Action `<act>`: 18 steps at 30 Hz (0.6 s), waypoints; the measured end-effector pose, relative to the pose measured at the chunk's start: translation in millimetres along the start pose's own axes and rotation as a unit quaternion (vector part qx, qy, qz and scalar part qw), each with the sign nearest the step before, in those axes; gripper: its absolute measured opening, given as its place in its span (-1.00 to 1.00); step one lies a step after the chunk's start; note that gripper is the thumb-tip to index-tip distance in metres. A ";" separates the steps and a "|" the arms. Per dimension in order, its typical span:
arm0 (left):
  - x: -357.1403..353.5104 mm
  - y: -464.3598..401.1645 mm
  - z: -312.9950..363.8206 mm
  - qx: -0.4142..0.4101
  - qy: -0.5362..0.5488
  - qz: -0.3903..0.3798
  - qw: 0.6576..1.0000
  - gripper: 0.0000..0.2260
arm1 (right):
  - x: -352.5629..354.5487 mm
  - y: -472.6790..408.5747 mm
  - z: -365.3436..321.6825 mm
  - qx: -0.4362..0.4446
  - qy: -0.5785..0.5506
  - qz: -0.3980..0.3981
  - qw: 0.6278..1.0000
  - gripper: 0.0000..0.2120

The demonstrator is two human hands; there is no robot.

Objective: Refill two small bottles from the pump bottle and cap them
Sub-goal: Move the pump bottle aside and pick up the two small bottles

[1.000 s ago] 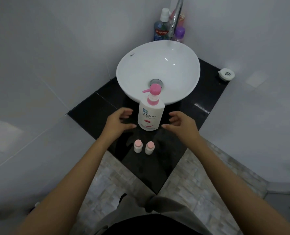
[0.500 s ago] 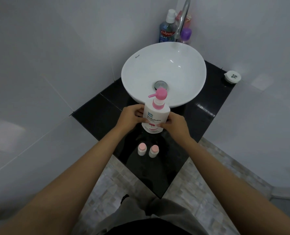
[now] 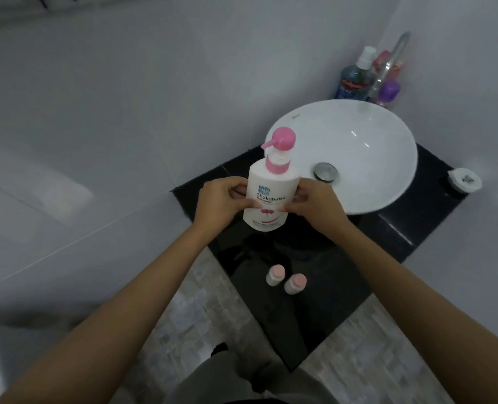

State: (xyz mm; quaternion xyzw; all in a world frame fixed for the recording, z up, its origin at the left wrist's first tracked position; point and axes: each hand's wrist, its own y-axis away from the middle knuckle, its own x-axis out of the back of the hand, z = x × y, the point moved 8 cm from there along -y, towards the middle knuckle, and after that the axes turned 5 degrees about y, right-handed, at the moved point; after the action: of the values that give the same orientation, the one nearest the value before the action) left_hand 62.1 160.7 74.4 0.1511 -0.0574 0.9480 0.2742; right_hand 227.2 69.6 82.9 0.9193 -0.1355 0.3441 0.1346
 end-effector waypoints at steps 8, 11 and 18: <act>87.0 -11.3 -38.5 0.063 -0.052 0.157 0.984 -0.73 | -69.7 -94.8 -69.0 0.088 -0.008 -0.160 0.983 -0.58; 105.5 -19.1 -58.3 0.087 -0.052 0.197 0.975 -0.73 | -94.9 -121.9 -79.8 0.101 -0.006 -0.187 0.977 -0.56; 123.8 -38.5 -83.6 0.109 -0.062 0.225 0.966 -0.74 | -123.4 -155.7 -88.6 0.089 -0.015 -0.207 0.974 -0.53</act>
State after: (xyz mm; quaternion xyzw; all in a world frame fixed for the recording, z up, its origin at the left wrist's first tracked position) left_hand -38.1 271.4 35.5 0.2217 -0.0031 0.9746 0.0313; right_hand 138.0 263.5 40.7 0.9407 0.0864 0.3060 0.1186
